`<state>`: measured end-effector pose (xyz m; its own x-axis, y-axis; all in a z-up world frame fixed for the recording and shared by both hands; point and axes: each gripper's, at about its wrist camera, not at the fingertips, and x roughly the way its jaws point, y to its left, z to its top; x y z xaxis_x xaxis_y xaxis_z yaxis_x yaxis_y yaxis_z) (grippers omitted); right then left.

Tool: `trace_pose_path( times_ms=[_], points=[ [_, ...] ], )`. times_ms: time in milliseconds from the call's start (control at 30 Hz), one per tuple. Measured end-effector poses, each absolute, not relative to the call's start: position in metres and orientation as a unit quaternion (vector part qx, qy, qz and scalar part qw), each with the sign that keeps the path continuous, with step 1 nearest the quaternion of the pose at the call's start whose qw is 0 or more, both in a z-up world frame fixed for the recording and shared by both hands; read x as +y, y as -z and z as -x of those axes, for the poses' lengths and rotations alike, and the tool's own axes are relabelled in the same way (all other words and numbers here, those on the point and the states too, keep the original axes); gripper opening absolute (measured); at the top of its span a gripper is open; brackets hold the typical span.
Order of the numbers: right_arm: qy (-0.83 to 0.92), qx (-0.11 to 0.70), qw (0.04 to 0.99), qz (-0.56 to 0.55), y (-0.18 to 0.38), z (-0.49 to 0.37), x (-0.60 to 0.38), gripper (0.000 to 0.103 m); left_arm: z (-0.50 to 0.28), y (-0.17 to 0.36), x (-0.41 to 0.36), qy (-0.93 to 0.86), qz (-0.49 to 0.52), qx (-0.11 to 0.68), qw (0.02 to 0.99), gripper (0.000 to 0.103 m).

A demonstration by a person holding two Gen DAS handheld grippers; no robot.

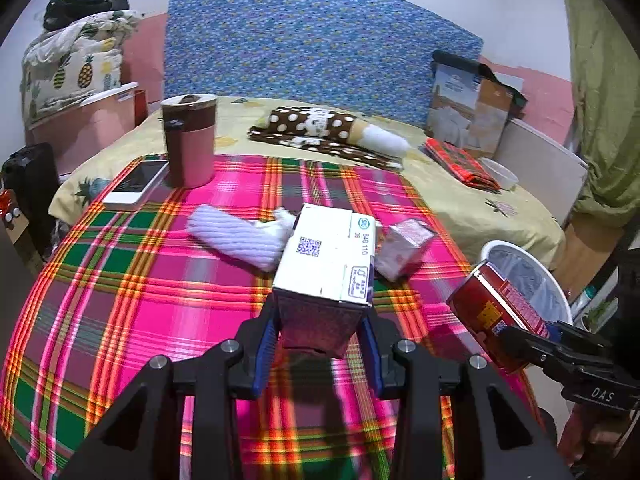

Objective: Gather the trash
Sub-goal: 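Carry the red can over the wastebasket and open the right tool while the left tool carries the carton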

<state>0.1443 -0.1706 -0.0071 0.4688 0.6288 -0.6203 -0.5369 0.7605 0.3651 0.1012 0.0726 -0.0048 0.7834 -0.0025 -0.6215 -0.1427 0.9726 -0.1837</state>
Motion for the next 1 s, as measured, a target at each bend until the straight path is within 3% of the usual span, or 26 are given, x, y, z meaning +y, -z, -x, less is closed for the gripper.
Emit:
trace_pose_path(
  times_ms=[667,1000],
  points=[
    [-0.225,0.366,0.899,-0.083,0.002,-0.147,-0.265,0.055,-0.129,0.001,-0.010,0.057,0.080,0.341,0.935,0.039],
    [-0.162,0.401,0.898,-0.079,0.021,-0.168,-0.304,0.055,-0.146,0.005,-0.040,0.087,0.067,0.349,0.931,0.039]
  ],
)
